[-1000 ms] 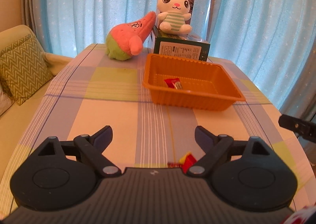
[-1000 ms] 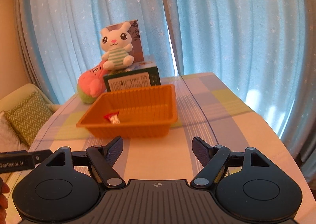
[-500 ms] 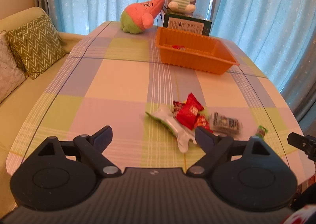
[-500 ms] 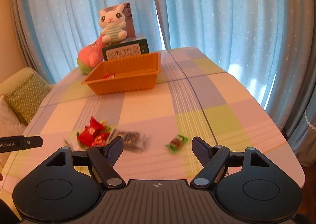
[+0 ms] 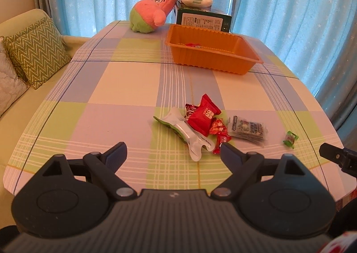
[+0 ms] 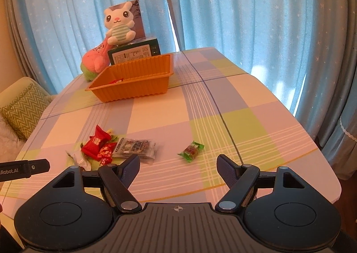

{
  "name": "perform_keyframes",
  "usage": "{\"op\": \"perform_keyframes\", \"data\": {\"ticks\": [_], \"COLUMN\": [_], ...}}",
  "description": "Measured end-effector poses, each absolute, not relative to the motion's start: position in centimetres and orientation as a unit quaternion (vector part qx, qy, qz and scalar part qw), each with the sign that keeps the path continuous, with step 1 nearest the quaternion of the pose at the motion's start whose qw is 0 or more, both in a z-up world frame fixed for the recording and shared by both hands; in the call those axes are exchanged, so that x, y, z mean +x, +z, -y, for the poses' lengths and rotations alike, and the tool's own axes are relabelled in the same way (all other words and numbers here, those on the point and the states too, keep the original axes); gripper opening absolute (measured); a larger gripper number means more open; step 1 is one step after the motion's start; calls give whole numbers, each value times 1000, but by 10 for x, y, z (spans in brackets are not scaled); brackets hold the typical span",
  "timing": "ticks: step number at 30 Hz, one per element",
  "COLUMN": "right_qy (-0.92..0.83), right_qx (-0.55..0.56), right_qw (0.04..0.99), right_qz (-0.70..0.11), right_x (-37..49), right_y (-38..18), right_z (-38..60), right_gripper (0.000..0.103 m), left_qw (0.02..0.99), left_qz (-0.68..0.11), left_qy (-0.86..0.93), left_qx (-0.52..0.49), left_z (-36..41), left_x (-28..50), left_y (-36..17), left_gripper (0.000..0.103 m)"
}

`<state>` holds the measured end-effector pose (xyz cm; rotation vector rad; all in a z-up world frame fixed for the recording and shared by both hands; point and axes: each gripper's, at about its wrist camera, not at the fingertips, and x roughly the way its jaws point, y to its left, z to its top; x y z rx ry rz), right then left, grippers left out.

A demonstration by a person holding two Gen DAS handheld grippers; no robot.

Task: Organize snacks
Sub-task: 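Grasp white-and-green packet with left tool while right tool grasps green-wrapped candy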

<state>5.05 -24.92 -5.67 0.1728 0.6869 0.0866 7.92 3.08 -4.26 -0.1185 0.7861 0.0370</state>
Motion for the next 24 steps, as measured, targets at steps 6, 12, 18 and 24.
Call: {"op": "perform_keyframes", "data": {"ticks": [6, 12, 18, 24], "right_qy": [32, 25, 19, 12], "right_qx": [91, 95, 98, 98], "right_qw": [934, 929, 923, 917], "right_qz": [-343, -356, -373, -387], "right_x": [69, 91, 117, 142], "right_y": [-69, -87, -108, -126], "right_z": [252, 252, 253, 252], "right_gripper": [76, 68, 56, 47], "left_qw": [919, 915, 912, 910], "left_qz": [-390, -399, -405, -407], "left_qy": [17, 19, 23, 26], "left_qx": [-58, -60, -65, -72], "left_z": [-29, -29, -31, -33], "left_x": [90, 107, 125, 141], "left_y": [-52, -67, -82, -94], "left_gripper": [89, 89, 88, 87]}}
